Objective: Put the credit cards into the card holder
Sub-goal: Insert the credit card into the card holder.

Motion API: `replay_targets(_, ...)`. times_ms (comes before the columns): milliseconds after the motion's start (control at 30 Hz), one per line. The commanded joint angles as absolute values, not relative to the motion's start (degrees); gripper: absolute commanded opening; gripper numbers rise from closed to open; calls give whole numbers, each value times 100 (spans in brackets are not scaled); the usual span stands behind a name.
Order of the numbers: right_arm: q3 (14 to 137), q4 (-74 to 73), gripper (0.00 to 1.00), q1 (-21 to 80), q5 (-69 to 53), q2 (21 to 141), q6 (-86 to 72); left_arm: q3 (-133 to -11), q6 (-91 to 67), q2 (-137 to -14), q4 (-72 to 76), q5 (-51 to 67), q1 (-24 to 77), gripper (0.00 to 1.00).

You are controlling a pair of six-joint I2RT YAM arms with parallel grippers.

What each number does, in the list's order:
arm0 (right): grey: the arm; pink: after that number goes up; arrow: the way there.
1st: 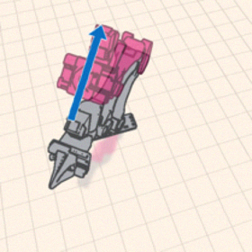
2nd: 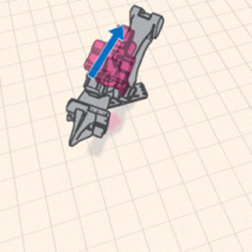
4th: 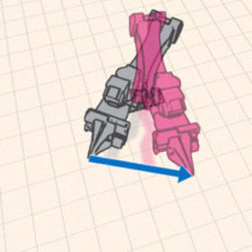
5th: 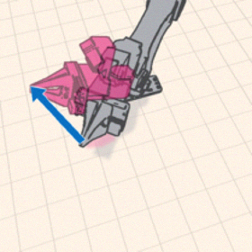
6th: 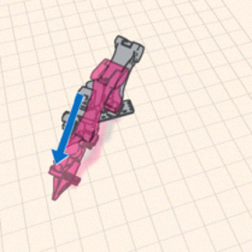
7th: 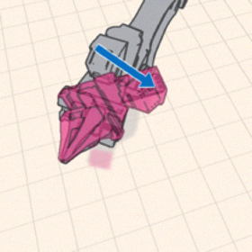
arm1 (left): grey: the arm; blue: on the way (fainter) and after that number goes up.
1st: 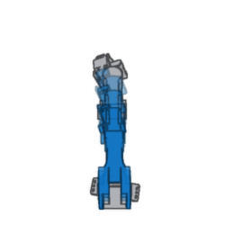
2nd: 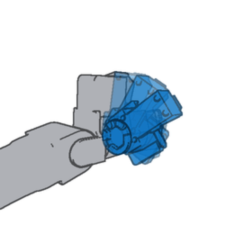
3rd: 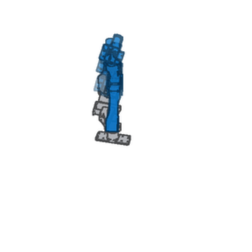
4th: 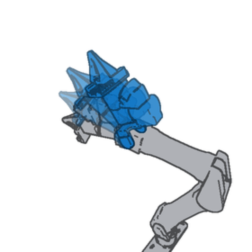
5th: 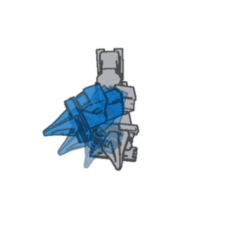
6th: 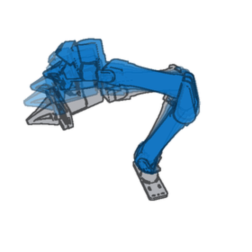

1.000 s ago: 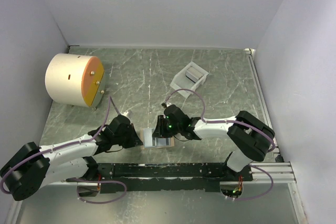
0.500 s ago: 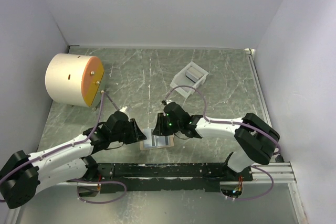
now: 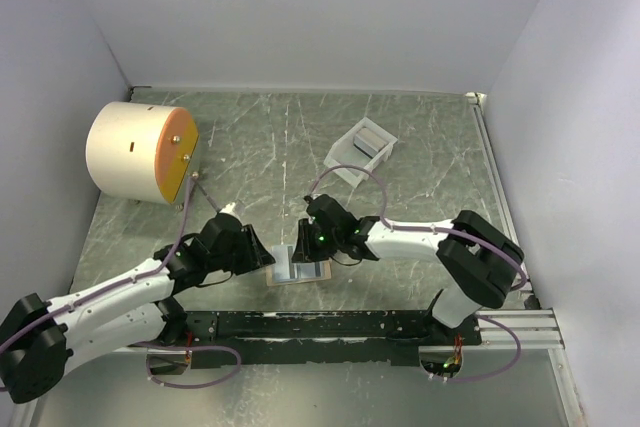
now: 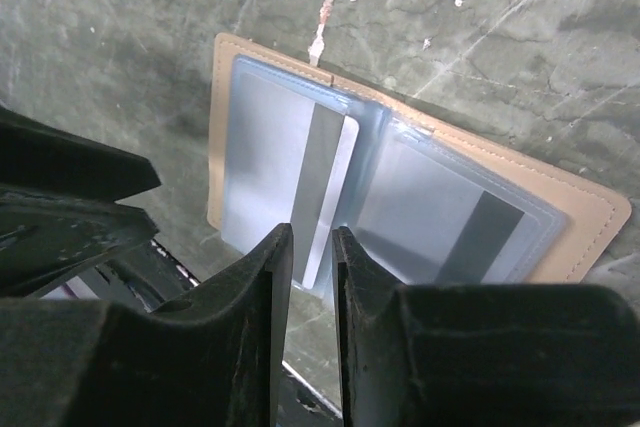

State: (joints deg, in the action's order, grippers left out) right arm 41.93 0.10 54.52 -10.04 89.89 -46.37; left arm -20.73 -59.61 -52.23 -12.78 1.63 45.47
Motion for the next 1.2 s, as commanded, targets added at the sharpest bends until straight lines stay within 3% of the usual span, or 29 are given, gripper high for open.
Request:
replay_targets(0, 4416, -191, 23, 5490, -1035, 9218, -4530, -2199, -5979, -5003, -1474, -133, 4541, 43)
replay_targets(167, 4402, -325, 21, 5492, -1022, 9415, -4551, -2054, -6030, -5093, -1080, 156, 4529, 35)
replay_targets(467, 4257, -370, 14, 5488, -903, 9434, -4664, -2049, -6005, -5479, -475, 539, 4417, 54)
replay_targets(700, 4184, -411, 5, 5496, -850, 9463, -4694, -1908, -6069, -5560, -250, 795, 4121, 57)
replay_targets(1167, 4171, -391, 1, 5500, -844, 9525, -4719, -1512, -6232, -6034, 942, 1799, 3421, 58)
